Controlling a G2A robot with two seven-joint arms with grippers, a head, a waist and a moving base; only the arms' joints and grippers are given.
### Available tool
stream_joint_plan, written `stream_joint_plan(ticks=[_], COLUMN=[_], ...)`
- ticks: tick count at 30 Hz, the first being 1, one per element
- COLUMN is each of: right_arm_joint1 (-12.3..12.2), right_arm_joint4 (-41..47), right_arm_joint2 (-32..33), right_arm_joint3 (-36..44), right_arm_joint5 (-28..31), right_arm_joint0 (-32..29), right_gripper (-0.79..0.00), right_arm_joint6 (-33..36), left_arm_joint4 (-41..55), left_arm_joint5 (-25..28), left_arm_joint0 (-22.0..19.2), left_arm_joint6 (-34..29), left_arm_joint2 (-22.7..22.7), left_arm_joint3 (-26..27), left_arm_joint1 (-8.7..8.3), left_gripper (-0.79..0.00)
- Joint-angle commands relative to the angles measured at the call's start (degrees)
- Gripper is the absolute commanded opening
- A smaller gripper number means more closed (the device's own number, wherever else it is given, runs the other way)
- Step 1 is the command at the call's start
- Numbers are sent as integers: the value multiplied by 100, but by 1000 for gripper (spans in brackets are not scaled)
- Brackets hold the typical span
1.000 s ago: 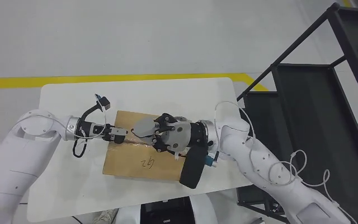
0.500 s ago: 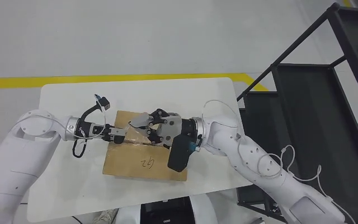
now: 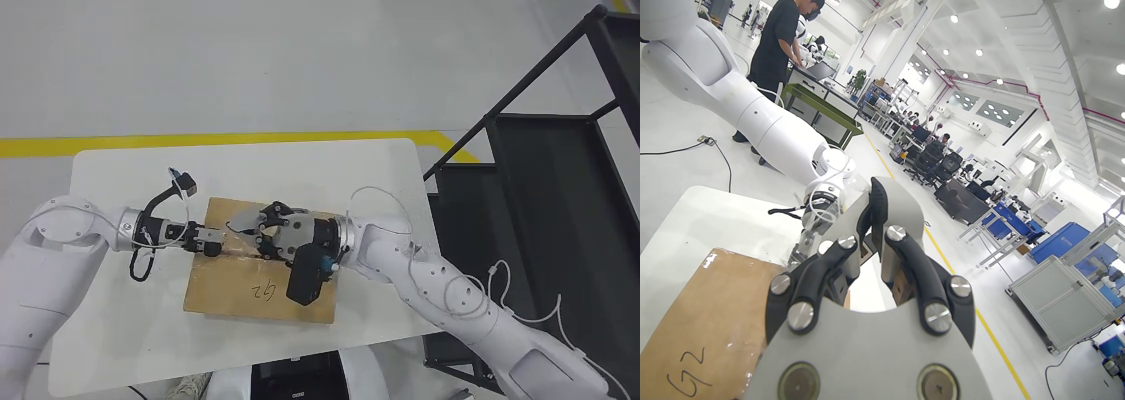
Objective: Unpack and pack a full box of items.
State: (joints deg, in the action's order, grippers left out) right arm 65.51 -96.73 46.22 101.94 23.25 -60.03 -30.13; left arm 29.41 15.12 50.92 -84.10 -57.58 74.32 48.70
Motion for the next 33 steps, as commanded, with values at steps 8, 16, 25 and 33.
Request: stream_joint_plan(ticks=[8,16,25,33], right_arm_joint1=[59,85,144,142], right_arm_joint4=[-38,-61,-51,-67], right_arm_joint2=[-65,1,27,162], right_arm_joint3=[-455,-506,-482,-411], right_arm_joint5=[-33,5,38,42], right_arm_joint0=[-38,-44,74,-19], right_gripper=[-785,-785,-785,-785], right_arm_joint6=[-145,-229,-256,-333], left_arm_joint4=[181,418,143,-844], left_arm_joint5=[84,54,-544,-919], left_arm_joint0=[40,555,1738,2179], left_arm_joint6=[107,524,1052,2141], left_arm_joint2=[-166,-878,-2024,-2207], left_arm_joint3=[-25,396,1240,1855], left_arm_joint1=[1,-162,-455,-495], left_gripper=[0,0,0,0])
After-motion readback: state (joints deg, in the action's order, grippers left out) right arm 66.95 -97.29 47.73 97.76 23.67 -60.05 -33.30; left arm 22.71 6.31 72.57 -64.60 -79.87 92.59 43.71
